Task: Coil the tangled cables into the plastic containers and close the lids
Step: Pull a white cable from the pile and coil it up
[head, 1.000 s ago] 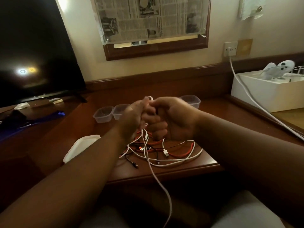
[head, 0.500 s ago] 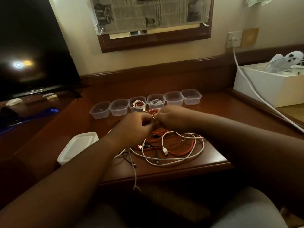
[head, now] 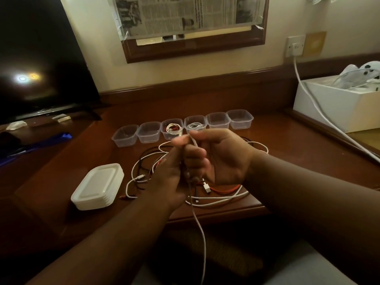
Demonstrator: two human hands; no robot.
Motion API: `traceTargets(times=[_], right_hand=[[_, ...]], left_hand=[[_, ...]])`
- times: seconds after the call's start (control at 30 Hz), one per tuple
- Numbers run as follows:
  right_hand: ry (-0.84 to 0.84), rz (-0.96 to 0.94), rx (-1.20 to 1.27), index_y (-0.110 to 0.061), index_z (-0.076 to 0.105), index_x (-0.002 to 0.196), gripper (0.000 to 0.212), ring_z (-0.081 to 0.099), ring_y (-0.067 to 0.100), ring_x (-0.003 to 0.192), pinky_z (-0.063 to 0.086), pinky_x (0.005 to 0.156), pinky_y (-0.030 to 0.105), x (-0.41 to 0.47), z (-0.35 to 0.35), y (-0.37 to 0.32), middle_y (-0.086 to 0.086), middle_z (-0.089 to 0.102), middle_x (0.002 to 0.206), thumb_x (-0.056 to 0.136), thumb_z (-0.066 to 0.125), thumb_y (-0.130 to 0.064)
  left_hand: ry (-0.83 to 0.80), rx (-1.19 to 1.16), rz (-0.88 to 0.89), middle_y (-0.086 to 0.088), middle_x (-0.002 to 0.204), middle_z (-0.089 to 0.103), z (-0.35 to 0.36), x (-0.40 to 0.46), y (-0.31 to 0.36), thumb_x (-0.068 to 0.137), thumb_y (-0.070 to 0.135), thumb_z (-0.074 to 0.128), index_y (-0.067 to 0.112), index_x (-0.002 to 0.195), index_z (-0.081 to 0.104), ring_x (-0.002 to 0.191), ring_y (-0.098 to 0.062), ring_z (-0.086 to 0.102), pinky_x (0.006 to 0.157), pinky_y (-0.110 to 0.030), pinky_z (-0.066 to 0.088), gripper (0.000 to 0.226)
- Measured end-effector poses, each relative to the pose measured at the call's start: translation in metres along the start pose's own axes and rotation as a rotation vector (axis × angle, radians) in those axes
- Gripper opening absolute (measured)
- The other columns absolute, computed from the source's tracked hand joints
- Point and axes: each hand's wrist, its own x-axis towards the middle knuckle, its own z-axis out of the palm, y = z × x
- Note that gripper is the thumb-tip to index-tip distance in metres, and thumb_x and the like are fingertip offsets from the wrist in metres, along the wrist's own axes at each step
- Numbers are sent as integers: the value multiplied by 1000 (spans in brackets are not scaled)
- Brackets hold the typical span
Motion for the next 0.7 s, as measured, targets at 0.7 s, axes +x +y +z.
traceTargets(times=[0.7], right_hand=[[579, 124, -1444, -24, 52, 74, 55, 45, 14, 54, 34, 54, 28, 10, 27, 5, 5, 52, 63, 104, 17, -53]], left_hand=[[-11, 1241, 563, 12, 78, 68, -23, -13, 49, 84, 10, 75, 25, 90, 68, 76, -1, 69, 61, -11, 53, 17]])
